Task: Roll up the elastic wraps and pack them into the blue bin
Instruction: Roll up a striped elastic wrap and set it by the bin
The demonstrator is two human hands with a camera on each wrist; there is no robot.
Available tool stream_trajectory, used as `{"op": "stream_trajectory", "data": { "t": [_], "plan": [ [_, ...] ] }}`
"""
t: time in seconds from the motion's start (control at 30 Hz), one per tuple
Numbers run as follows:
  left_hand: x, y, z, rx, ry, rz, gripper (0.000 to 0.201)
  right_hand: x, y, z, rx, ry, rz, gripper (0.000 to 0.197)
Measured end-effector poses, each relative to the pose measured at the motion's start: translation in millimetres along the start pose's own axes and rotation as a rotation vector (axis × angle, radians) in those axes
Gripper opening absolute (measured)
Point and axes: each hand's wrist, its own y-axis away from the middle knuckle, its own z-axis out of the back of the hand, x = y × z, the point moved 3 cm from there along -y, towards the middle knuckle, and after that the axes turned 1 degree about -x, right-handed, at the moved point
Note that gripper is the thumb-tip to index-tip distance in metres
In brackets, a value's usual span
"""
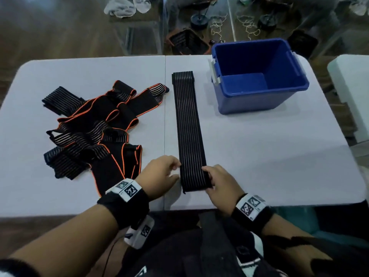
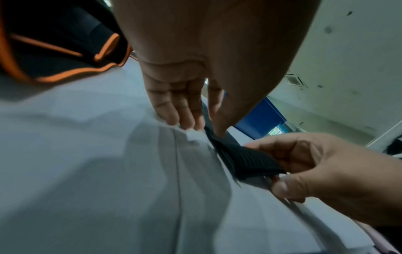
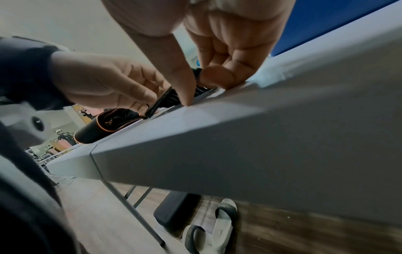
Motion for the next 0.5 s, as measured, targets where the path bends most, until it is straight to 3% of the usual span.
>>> {"op": "stream_trajectory", "data": {
  "t": [0.27,0.33,0.5],
  "plan": [
    [5.9,17.5,-34.8,-0.151,0.072,-0.001,0.051,-1.5,-7.1,3.0,-0.086,0.024,0.057,0.029],
    [9.1,19.1,-36.9,-0.205,0.139,0.016,0.05,-1.6,-8.2,5.3,-0.09,0.021,0.064,0.02],
    [12.1,18.8,-39.3,-0.326,0.438,0.159,0.038,1.5,-10.0,9.8,-0.106,0.035,0.007,0.021]
  ]
}}
